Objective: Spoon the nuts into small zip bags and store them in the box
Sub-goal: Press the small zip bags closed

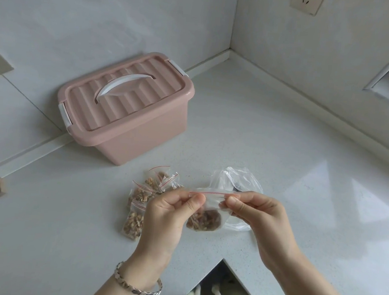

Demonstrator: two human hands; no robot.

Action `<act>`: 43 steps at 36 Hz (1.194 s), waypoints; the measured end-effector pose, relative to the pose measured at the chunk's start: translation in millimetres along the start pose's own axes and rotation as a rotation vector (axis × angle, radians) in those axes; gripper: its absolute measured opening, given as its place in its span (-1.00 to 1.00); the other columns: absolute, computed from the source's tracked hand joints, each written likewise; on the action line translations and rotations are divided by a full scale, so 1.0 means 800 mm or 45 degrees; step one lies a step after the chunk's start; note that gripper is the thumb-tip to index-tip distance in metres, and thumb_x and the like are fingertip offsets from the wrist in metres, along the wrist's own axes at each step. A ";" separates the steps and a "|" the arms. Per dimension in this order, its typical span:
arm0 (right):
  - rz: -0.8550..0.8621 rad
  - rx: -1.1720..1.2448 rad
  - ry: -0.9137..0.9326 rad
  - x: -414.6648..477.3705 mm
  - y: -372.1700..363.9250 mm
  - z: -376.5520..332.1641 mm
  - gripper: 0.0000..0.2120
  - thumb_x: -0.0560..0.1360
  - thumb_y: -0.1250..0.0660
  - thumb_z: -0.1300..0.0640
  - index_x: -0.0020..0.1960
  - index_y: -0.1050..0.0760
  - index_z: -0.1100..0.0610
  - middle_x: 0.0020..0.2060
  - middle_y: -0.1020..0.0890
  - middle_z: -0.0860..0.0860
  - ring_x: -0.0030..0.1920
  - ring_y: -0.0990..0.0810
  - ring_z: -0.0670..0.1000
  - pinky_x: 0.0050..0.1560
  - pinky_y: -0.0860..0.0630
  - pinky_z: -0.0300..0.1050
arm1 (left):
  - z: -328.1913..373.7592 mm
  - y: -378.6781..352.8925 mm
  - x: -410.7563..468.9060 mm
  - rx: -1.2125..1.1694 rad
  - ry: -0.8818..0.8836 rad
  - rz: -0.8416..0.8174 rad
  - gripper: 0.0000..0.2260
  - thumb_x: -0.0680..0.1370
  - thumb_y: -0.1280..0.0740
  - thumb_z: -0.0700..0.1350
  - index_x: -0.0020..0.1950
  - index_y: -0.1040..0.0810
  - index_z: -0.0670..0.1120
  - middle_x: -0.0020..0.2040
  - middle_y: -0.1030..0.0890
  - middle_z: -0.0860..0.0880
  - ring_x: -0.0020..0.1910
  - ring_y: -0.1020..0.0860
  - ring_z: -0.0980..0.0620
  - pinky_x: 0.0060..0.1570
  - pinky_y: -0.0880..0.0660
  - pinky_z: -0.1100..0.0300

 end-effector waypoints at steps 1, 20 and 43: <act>-0.005 -0.001 0.015 -0.001 -0.002 0.000 -0.96 0.19 -0.42 0.18 -0.41 -0.63 0.13 -0.40 -0.67 0.08 -0.35 -0.60 -0.10 -0.28 -0.48 -0.37 | -0.001 0.001 0.000 -0.006 0.008 0.004 -0.93 0.25 -0.39 -0.08 -0.40 -0.67 -0.01 -0.45 -0.61 0.00 -0.42 -0.53 0.17 -0.33 -0.44 0.41; -0.078 -0.386 0.203 -0.006 -0.012 0.003 -0.94 0.40 -0.39 0.31 -0.23 -0.63 0.23 -0.30 -0.69 0.13 -0.21 -0.65 0.16 -0.06 -0.55 0.06 | -0.008 0.011 0.008 0.364 -0.293 -0.312 -0.86 0.34 -0.43 0.01 -0.24 -0.68 -0.04 -0.29 -0.64 -0.01 -0.28 -0.59 0.10 -0.25 -0.49 0.31; -0.022 -0.592 0.163 0.011 -0.014 0.046 -0.84 0.38 -0.43 0.28 -0.30 -0.64 0.05 -0.37 -0.68 -0.02 -0.31 -0.61 -0.03 -0.26 -0.44 -0.42 | -0.053 0.067 0.024 0.682 -0.276 -0.183 -0.85 0.22 -0.50 0.23 -0.41 -0.59 0.23 -0.43 -0.55 0.17 -0.38 -0.47 0.11 -0.30 -0.39 0.15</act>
Point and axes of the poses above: each hand's wrist, its own x-axis towards the middle knuckle, its own y-axis out of the back of the hand, z = x × y, the point moved 2 cm from there along x, towards the middle knuckle
